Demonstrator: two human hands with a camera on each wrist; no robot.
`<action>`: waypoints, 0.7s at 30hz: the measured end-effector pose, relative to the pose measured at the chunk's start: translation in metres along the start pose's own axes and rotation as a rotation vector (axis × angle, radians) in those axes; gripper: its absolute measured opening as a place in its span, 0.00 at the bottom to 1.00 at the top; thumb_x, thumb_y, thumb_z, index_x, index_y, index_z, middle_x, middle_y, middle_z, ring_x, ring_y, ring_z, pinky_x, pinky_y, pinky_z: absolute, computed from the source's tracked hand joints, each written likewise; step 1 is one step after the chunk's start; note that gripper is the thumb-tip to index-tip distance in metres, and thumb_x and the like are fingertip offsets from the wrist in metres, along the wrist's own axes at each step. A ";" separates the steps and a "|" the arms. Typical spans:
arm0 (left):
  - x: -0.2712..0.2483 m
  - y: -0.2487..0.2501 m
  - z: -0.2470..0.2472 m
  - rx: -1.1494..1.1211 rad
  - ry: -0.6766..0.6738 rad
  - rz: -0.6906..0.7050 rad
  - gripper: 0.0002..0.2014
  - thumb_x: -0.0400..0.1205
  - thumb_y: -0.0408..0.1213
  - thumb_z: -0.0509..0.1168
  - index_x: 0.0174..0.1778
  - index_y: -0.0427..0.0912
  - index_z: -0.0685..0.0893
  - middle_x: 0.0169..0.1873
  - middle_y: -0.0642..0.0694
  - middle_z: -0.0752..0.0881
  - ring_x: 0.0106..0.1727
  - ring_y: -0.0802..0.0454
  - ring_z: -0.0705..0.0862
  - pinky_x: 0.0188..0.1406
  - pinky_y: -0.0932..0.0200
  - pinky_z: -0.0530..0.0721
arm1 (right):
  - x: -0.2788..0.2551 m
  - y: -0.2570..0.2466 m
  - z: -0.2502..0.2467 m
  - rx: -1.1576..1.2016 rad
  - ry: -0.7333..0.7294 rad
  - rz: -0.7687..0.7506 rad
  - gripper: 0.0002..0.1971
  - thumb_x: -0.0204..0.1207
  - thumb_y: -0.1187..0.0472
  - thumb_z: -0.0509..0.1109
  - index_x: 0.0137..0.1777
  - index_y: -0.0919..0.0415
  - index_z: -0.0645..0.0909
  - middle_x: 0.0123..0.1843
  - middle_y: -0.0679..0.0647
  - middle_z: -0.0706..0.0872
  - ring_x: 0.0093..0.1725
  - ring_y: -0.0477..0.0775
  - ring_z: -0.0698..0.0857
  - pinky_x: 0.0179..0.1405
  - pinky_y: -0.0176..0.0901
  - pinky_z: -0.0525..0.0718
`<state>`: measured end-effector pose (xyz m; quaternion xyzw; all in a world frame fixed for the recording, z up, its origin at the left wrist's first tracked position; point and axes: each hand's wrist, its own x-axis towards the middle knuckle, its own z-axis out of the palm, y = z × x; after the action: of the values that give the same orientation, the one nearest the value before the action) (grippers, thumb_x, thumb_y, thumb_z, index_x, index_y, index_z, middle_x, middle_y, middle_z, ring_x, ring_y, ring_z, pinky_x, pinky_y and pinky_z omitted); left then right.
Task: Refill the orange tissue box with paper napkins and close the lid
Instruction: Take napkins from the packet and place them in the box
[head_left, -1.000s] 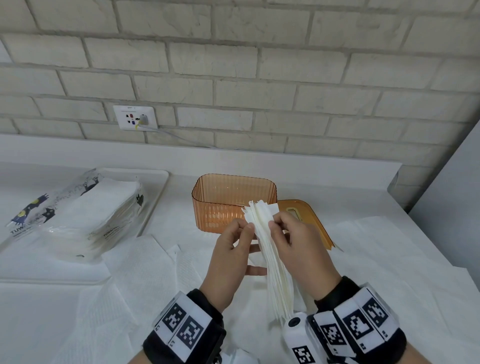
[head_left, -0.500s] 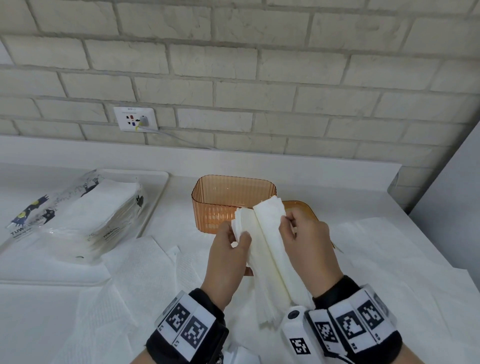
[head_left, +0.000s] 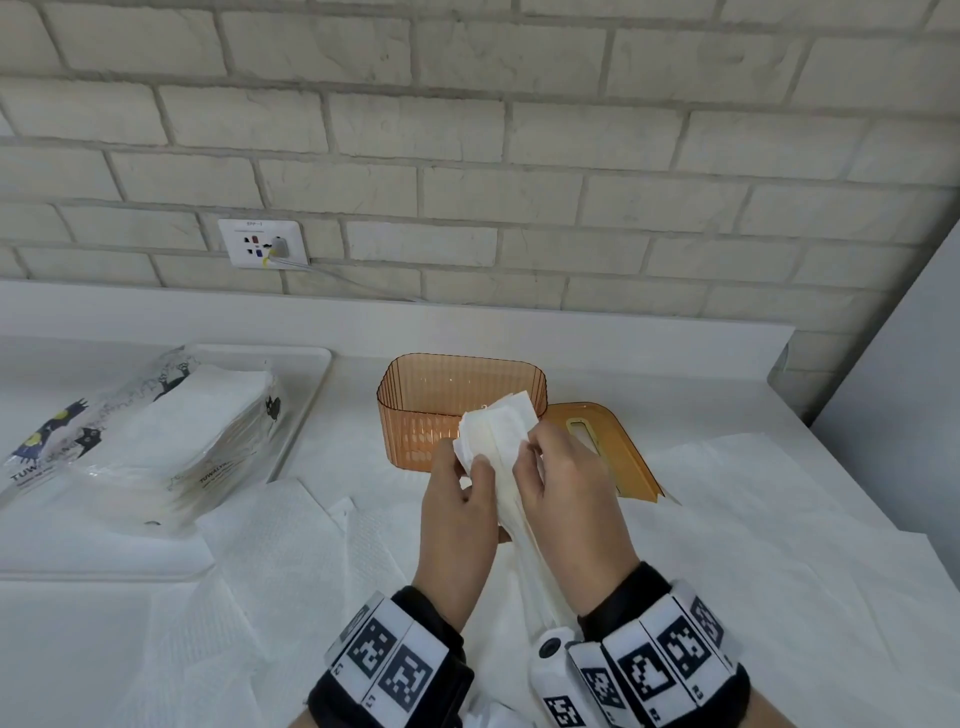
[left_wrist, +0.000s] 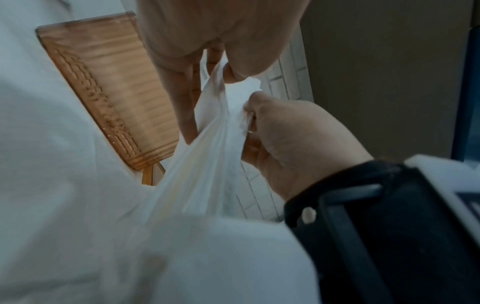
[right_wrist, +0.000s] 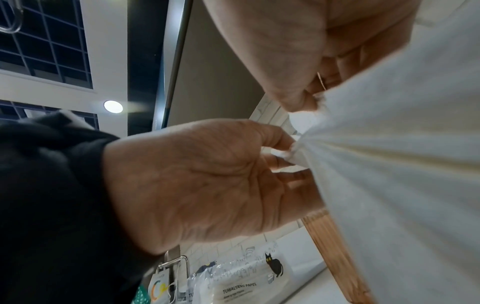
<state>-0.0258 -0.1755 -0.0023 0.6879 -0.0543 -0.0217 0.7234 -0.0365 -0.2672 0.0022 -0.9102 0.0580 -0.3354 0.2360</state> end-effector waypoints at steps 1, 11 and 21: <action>0.000 0.000 0.000 -0.011 0.012 0.000 0.07 0.87 0.33 0.53 0.54 0.38 0.75 0.34 0.48 0.81 0.31 0.54 0.83 0.25 0.58 0.86 | 0.000 -0.001 0.000 0.004 0.003 0.015 0.05 0.74 0.68 0.72 0.38 0.64 0.79 0.31 0.45 0.71 0.25 0.43 0.70 0.24 0.17 0.56; -0.005 0.006 -0.005 0.004 0.056 0.049 0.06 0.87 0.33 0.53 0.53 0.37 0.74 0.35 0.43 0.80 0.36 0.44 0.81 0.33 0.39 0.86 | 0.003 -0.006 -0.001 0.013 0.015 0.071 0.04 0.76 0.70 0.67 0.40 0.68 0.78 0.30 0.49 0.68 0.24 0.34 0.59 0.22 0.23 0.52; -0.003 0.002 -0.008 0.066 0.114 0.105 0.05 0.86 0.34 0.54 0.48 0.42 0.74 0.35 0.38 0.78 0.33 0.35 0.78 0.34 0.29 0.82 | 0.008 -0.002 -0.003 0.021 -0.018 0.039 0.04 0.80 0.68 0.62 0.47 0.69 0.77 0.29 0.44 0.64 0.25 0.38 0.63 0.21 0.27 0.54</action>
<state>-0.0283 -0.1668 -0.0005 0.7079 -0.0498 0.0573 0.7022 -0.0323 -0.2687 0.0104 -0.9093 0.0700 -0.3232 0.2524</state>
